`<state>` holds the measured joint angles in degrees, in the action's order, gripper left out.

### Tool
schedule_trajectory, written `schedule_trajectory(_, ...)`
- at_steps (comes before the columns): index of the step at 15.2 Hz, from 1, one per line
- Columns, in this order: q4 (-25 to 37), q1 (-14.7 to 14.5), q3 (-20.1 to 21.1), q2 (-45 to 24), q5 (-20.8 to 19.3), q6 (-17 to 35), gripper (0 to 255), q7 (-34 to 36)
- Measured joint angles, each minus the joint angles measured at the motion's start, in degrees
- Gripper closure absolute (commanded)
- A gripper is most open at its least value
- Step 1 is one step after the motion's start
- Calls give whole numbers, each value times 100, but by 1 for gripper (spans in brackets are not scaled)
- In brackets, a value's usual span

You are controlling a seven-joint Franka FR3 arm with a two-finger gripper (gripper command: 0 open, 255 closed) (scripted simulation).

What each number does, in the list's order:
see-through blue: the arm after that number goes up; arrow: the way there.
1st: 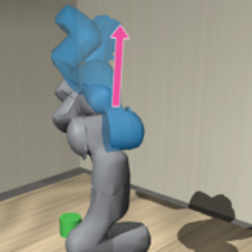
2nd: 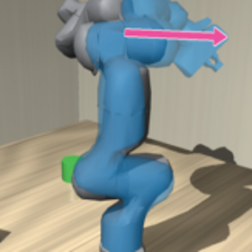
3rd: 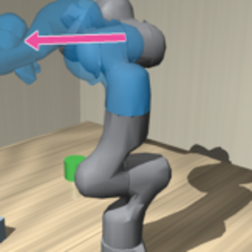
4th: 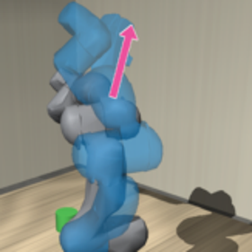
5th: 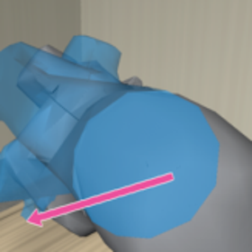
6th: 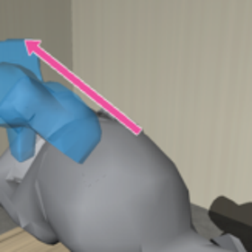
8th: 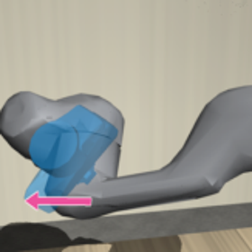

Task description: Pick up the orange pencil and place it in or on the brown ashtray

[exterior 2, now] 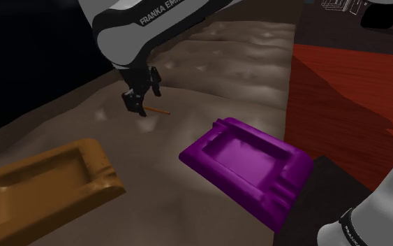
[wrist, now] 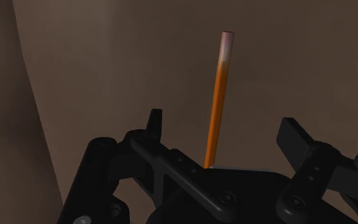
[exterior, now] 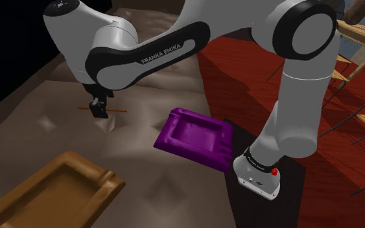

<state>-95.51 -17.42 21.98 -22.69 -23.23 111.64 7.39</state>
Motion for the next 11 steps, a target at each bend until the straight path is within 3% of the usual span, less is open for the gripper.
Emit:
schedule_trajectory(7,-34,6,-16,-47,-27,80,0,13)
schedule_trajectory(8,-34,6,-16,-47,-27,80,255,13)
schedule_trajectory(11,-34,6,-15,-47,-27,80,255,13)
